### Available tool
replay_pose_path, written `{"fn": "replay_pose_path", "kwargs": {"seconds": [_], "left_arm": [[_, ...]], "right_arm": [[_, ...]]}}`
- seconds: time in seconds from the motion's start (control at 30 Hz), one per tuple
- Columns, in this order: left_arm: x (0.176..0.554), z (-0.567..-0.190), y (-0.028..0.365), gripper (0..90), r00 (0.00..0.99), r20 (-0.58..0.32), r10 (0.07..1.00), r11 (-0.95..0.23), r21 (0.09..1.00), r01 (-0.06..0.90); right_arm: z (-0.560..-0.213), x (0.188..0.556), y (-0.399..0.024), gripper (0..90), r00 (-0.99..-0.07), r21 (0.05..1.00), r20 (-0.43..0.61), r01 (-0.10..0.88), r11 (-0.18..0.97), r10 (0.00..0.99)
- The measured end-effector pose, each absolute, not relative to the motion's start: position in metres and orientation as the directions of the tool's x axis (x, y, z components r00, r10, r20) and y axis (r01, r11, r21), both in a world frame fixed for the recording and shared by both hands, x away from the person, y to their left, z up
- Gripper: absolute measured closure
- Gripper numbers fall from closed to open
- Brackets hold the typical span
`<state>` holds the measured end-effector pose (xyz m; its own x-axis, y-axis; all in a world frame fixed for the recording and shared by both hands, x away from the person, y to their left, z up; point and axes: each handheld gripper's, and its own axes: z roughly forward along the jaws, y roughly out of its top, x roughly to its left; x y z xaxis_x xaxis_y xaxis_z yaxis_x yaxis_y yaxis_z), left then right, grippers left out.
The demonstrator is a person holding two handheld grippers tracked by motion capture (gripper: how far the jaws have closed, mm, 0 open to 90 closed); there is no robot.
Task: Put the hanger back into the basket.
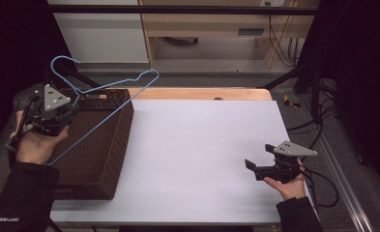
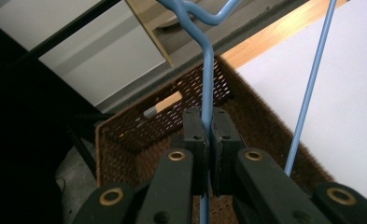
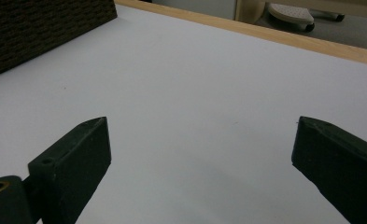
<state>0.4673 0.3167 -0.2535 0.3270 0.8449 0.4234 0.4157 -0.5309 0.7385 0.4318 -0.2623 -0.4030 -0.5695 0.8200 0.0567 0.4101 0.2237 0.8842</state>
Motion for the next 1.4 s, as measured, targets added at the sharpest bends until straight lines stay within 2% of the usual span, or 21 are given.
{"fn": "replay_pose_path", "kwargs": {"seconds": [0.77,1.4], "left_arm": [[0.478,-0.287,0.378,87.0,0.191,0.431,0.882,-0.461,0.707,0.537],[0.493,-0.342,0.389,87.0,0.181,0.454,0.872,-0.453,0.612,0.649]], "right_arm": [[-0.404,0.432,-0.261,5.2,-0.575,0.882,0.054,0.411,0.231,0.816],[-0.405,0.433,-0.26,5.2,-0.579,0.88,0.05,0.411,0.239,0.814]]}}
